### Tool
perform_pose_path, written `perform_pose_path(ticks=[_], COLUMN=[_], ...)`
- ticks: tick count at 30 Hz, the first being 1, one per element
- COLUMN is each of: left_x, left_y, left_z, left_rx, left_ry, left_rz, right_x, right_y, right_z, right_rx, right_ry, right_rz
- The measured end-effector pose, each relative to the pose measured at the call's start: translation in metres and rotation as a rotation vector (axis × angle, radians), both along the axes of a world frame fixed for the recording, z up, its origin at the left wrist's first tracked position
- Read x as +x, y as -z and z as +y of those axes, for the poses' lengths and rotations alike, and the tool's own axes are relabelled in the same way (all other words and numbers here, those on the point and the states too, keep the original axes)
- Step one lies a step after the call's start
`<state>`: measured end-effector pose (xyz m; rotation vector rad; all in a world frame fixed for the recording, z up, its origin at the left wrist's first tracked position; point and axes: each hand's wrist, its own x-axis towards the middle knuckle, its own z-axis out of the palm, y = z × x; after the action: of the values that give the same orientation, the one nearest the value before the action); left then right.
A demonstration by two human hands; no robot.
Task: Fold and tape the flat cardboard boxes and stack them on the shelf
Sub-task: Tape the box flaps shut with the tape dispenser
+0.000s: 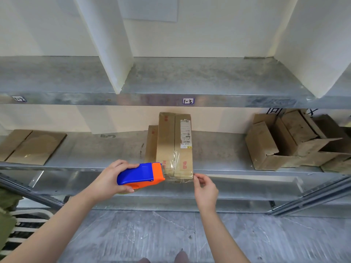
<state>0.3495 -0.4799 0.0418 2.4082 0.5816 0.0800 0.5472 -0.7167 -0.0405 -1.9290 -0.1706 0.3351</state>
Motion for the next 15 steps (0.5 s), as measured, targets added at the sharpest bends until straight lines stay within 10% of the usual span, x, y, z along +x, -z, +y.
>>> perform_pose_path(ticks=[15], left_x=[-0.002], left_y=[0.001], left_z=[-0.007], left_rx=[-0.012], left_ry=[-0.030], left_rz=[-0.014], right_x=[0.011], right_y=[-0.026], right_z=[0.015], right_rx=[-0.100], right_ry=[-0.362], right_rz=[-0.021])
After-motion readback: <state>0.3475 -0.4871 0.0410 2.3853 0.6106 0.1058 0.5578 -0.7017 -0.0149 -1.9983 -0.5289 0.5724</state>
